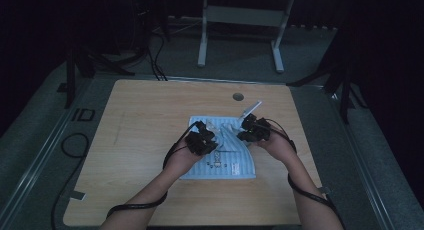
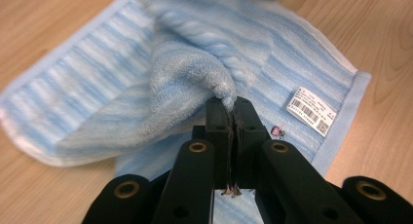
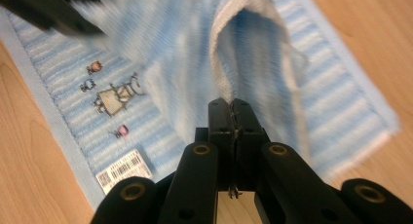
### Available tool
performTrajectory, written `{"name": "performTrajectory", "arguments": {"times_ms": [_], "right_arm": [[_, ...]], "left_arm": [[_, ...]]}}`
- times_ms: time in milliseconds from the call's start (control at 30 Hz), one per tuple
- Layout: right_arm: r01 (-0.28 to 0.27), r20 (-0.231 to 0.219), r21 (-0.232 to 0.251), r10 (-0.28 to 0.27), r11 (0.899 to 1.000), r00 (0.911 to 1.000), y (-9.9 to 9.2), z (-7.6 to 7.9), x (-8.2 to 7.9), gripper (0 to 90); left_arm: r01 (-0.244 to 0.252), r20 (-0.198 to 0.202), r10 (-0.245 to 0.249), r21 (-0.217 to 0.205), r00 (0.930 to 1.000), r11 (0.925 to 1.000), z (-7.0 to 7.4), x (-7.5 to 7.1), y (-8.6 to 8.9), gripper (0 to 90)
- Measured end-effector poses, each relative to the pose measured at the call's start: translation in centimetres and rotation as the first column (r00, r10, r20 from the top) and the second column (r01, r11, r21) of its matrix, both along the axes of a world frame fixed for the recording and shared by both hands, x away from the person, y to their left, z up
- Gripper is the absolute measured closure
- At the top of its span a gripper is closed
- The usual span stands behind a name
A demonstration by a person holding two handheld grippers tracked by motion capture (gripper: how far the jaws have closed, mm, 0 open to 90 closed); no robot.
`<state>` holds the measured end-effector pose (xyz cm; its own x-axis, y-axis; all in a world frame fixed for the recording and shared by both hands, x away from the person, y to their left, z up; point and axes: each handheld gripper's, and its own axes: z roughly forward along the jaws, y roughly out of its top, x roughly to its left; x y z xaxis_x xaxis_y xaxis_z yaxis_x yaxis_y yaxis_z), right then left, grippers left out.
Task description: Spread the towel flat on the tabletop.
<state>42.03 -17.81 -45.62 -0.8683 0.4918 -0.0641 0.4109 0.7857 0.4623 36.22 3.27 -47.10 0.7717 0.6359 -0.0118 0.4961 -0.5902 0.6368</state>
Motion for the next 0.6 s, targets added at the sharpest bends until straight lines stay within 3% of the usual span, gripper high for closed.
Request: {"name": "performTrajectory", "arguments": {"times_ms": [367,533,600], "right_arm": [[0.066,0.007,0.042,-0.066,0.997,0.9978,-4.1,1.8,-0.8,89.2],[0.099,0.013,0.067,-0.1,0.993,0.9949,-6.3,2.3,-1.2,89.2],[0.105,0.009,0.072,-0.106,0.992,0.9944,-6.6,2.3,-1.2,89.2]], "left_arm": [[-0.03,0.028,0.031,-0.047,0.9991,0.9984,2.9,-1.3,3.6,87.0],[-0.104,0.049,0.107,-0.058,0.993,0.9929,4.0,-0.8,6.2,87.0],[-0.104,0.049,0.107,-0.058,0.993,0.9929,4.0,-0.8,6.2,87.1]]}}
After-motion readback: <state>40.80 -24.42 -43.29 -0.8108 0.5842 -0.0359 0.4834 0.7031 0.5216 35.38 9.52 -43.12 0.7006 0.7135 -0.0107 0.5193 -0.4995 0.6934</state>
